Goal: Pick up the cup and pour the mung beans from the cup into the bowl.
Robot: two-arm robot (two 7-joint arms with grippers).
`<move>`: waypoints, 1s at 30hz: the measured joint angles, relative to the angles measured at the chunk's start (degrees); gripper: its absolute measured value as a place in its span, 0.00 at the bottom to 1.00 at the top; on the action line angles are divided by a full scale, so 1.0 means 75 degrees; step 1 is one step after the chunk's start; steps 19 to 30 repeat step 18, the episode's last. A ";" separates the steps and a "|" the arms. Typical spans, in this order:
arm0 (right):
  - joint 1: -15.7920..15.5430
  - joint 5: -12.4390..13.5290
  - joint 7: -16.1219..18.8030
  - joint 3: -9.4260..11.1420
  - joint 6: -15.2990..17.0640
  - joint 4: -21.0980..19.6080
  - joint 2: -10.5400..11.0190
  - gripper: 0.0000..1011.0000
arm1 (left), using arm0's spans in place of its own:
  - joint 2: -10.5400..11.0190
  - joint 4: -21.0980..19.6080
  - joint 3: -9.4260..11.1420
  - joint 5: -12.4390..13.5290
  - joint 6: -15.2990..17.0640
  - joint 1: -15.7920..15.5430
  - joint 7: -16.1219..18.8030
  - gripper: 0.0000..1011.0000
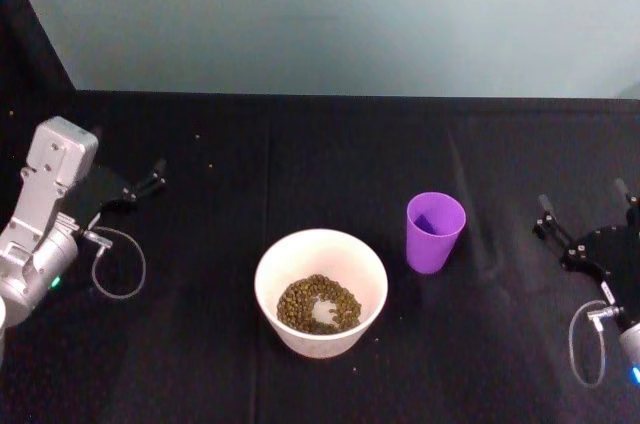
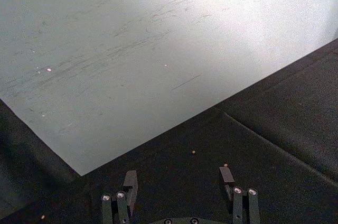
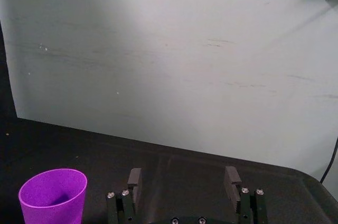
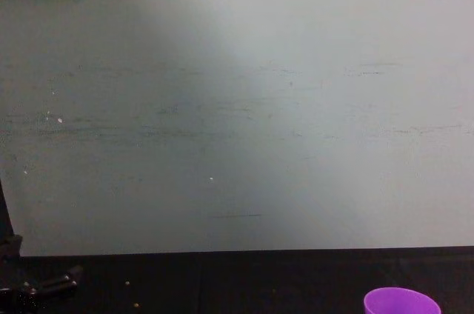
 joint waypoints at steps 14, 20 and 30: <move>0.0000 0.0000 -0.0008 0.0000 0.0002 -0.0001 0.0000 0.99 | 0.0000 0.0000 0.0000 0.0000 0.0000 0.0000 0.0000 1.00; 0.0000 0.0000 -0.0008 0.0000 0.0002 -0.0001 0.0000 0.99 | 0.0001 0.0000 0.0000 0.0000 0.0000 0.0001 0.0000 1.00; 0.0000 0.0000 -0.0008 0.0000 0.0002 -0.0001 0.0000 0.99 | 0.0001 0.0000 0.0000 0.0000 0.0000 0.0001 0.0000 1.00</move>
